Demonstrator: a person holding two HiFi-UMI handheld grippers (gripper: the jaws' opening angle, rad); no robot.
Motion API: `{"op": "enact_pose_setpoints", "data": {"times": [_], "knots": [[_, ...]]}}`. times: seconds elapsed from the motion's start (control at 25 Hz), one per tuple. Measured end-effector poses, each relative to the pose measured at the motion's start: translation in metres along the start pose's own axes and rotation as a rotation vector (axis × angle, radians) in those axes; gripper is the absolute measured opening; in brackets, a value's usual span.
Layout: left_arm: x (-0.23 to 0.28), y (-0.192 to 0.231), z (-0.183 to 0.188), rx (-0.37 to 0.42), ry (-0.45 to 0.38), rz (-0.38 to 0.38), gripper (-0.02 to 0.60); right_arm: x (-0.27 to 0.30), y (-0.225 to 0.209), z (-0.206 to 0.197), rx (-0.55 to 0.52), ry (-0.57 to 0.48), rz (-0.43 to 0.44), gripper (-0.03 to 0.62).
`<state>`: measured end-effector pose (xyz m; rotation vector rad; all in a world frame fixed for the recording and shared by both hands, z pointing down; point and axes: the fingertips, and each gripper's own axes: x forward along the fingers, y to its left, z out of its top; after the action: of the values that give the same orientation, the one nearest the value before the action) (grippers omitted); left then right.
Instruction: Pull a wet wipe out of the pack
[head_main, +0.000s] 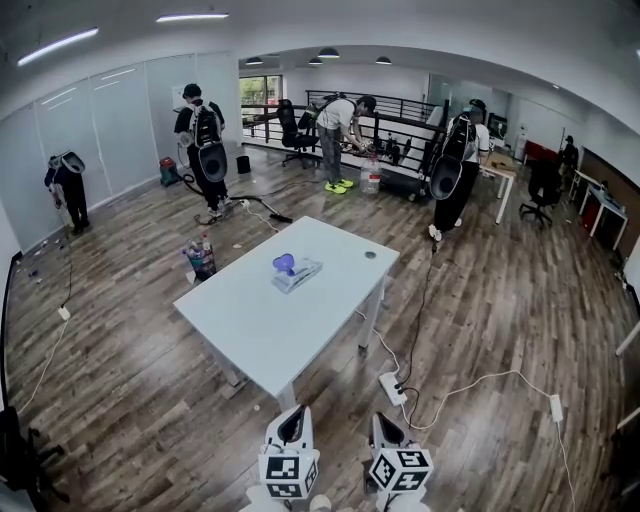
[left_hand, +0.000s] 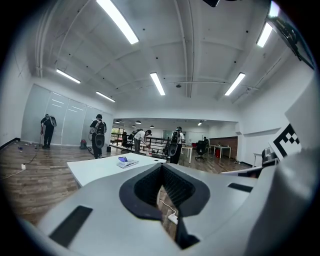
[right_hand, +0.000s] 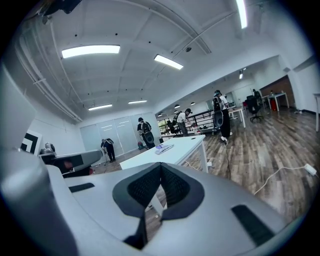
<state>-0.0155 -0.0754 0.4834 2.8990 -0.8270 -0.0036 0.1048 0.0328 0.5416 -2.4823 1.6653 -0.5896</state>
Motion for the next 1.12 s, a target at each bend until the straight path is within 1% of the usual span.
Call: {"op": "enact_pose_setpoints", "data": {"times": [0.56, 1.12], "knots": [[0.042, 0.023, -0.006, -0.019, 0.018, -0.022, 0.008, 0.037, -0.011, 0.001, 0.018, 0.030, -0.045, 0.009], [0.054, 0.037, -0.004, -0.039, 0.009, 0.000, 0.008, 0.055, -0.007, 0.014, -0.006, 0.037, -0.028, 0.009]]}}
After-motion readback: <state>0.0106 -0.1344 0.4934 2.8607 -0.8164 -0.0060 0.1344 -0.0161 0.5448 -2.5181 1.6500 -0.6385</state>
